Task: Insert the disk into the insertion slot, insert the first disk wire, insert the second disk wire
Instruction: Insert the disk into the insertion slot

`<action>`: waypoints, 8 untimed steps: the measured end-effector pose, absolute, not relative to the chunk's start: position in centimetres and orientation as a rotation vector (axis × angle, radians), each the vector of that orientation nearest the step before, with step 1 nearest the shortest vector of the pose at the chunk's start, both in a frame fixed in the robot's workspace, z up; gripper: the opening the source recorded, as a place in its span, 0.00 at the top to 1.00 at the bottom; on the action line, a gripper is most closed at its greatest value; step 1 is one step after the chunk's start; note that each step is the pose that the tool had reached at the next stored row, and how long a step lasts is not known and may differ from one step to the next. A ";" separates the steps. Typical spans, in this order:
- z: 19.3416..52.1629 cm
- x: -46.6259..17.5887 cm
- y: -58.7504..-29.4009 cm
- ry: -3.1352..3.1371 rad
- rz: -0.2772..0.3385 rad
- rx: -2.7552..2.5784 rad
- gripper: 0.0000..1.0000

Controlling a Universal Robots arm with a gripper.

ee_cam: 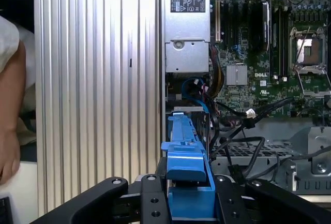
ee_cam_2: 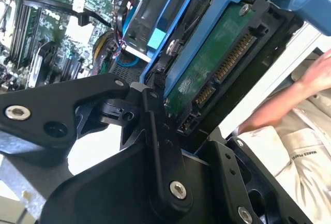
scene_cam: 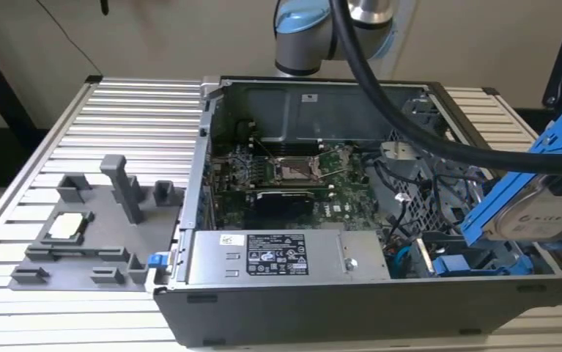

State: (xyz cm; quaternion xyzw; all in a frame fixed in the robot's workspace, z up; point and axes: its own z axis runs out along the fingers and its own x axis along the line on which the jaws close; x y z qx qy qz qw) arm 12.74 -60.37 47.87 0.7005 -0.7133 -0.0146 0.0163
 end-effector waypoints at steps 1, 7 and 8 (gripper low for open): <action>47.8 12.7 -60.4 -2.218 -0.045 2.178 0.67; 47.7 12.7 -60.4 -2.218 -0.045 2.178 0.67; 47.7 12.7 -60.4 -2.218 -0.045 2.178 0.67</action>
